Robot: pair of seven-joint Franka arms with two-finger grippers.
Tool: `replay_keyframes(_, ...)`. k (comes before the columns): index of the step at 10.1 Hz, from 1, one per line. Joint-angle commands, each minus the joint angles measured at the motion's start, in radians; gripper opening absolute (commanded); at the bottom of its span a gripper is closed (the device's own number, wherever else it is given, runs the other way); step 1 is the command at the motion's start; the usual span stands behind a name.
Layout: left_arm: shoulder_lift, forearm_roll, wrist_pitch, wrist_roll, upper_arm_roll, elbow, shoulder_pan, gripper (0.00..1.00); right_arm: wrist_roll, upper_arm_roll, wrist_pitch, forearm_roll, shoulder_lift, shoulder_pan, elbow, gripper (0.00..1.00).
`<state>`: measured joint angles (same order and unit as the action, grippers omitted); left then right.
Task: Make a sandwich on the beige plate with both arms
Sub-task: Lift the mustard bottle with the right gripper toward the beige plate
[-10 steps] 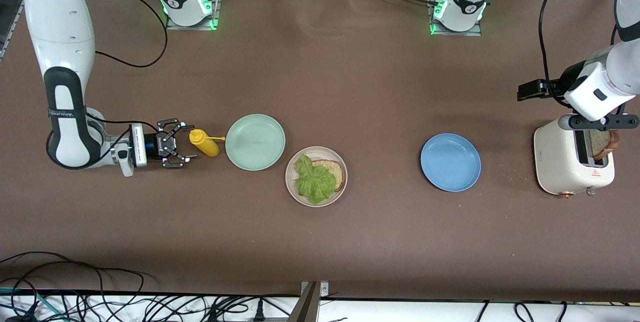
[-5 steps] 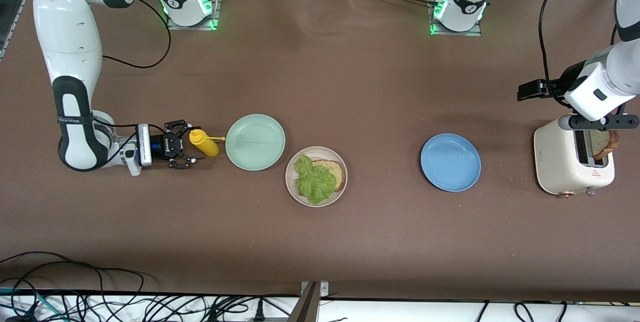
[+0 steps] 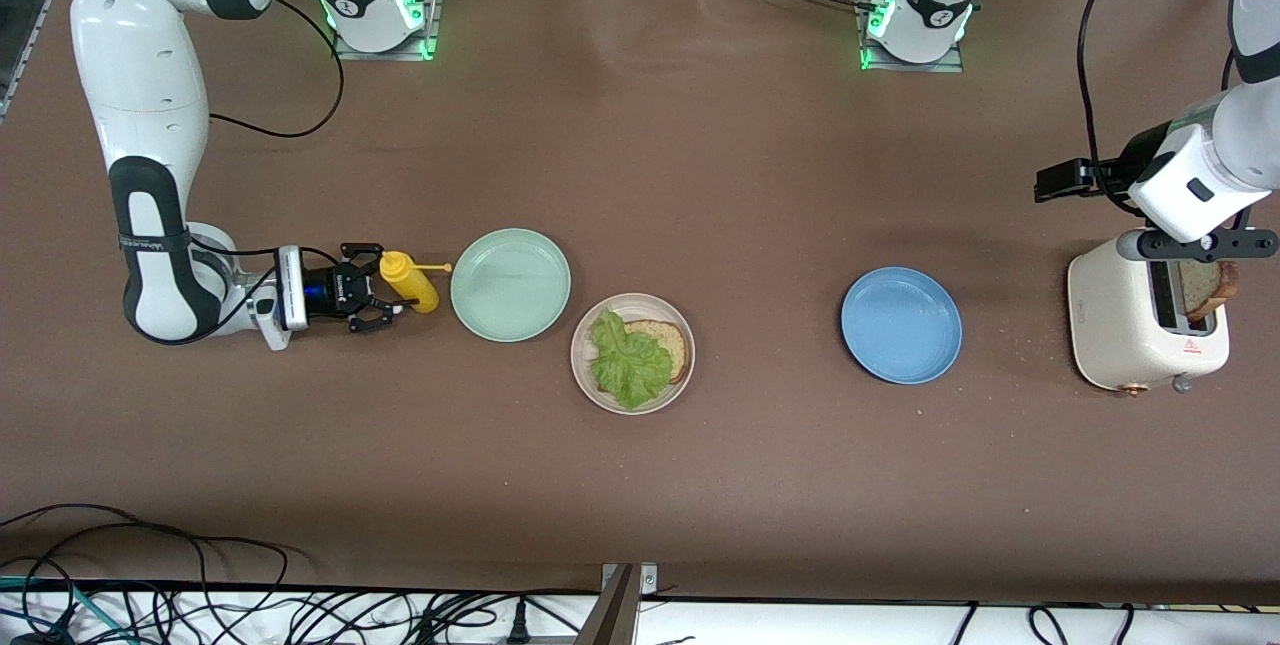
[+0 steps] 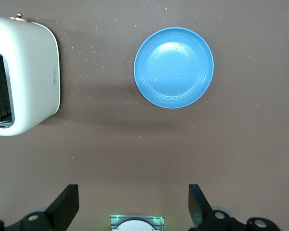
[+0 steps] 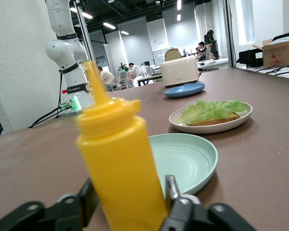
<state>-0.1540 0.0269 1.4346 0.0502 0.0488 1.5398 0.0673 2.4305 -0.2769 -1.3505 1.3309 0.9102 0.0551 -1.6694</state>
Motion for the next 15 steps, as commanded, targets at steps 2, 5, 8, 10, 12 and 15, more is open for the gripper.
replay_keyframes(2,-0.015,0.007,-0.014,-0.019,-0.001,-0.026,-0.004,1.00,-0.137,0.011,0.016,0.021,0.010,-0.008,0.057,0.18)
replay_keyframes(5,-0.015,0.007,-0.013,-0.019,-0.001,-0.026,-0.006,1.00,-0.359,0.007,-0.015,0.008,0.000,0.028,0.132,0.11)
replay_keyframes(8,-0.016,0.007,-0.013,-0.019,-0.001,-0.026,-0.006,1.00,-0.587,0.004,-0.076,-0.070,-0.022,0.058,0.227,0.08)
replay_keyframes(10,-0.016,0.007,-0.013,-0.019,-0.001,-0.026,-0.006,1.00,-0.704,0.002,-0.093,-0.131,-0.022,0.078,0.304,0.08)
replay_keyframes(12,-0.015,0.007,-0.013,-0.019,-0.001,-0.026,-0.006,1.00,-0.790,0.002,-0.142,-0.166,-0.022,0.107,0.344,0.07)
replay_keyframes(15,-0.015,0.005,-0.013,-0.018,-0.001,-0.026,-0.004,1.00,-1.009,0.002,-0.251,-0.321,-0.022,0.181,0.437,0.07)
